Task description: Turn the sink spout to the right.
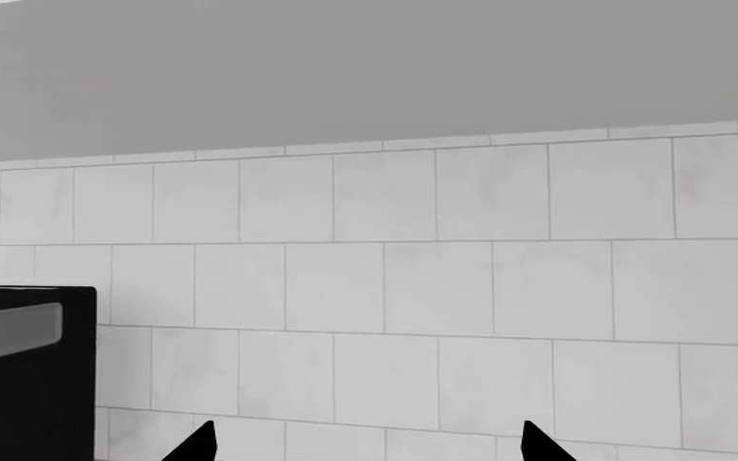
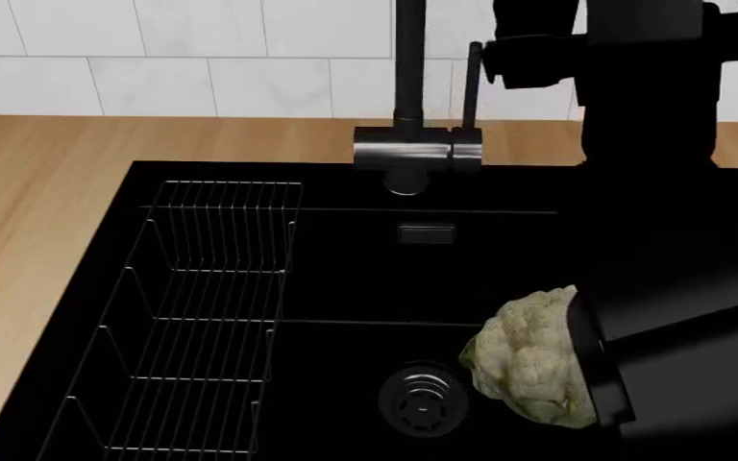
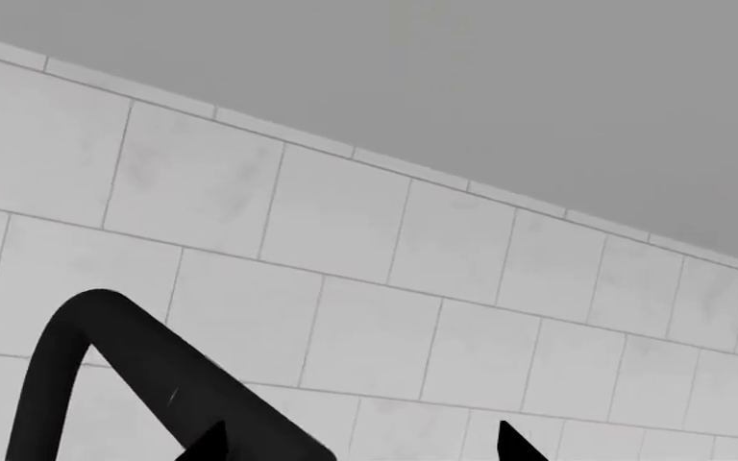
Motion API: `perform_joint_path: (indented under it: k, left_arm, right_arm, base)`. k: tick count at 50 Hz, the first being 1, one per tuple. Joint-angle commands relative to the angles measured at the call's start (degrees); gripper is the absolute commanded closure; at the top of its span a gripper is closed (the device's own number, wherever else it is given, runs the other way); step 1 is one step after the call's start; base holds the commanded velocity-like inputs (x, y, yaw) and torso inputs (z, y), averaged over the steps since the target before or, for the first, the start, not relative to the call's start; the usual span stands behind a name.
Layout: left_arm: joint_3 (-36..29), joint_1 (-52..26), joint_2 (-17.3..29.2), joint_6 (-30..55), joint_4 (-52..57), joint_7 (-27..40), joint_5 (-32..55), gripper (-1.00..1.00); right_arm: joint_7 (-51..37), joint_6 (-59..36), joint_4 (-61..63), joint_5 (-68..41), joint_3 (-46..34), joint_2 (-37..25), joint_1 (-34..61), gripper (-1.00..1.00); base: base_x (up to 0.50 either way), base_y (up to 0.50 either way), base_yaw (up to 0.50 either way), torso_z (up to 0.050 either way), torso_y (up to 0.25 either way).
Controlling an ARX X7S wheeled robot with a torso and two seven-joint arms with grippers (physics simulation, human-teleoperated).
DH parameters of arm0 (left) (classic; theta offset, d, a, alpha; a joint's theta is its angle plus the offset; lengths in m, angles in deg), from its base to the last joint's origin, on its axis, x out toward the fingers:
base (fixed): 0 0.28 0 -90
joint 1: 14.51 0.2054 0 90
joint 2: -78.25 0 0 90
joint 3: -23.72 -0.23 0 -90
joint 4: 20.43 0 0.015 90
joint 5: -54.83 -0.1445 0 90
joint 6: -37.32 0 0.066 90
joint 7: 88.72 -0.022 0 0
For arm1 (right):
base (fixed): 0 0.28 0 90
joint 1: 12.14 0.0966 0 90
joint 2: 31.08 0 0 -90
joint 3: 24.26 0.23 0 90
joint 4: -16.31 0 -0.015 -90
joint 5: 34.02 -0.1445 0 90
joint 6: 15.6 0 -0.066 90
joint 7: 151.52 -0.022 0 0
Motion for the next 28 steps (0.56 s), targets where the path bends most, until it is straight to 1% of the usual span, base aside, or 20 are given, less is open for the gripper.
perform_joint_path:
  k: [1,28]
  left_arm:
    - [-0.02,0.18,0.18,-0.48,-0.09,-0.03,0.11,-1.0]
    - [-0.36,0.04,0.53,-0.49,-0.39,0.35,0.65,-1.0]
  right_arm:
    - [0.76,1.95,-4.04,0.78,-0.65,-0.19,1.64,-1.0]
    - [1.61,6.4,-10.94,1.62,-0.94,0.08,3.74,-1.0]
  base:
    - [0.0,0.0,0.0,0.0,0.0]
    - [0.0,0.0,0.0,0.0,0.0]
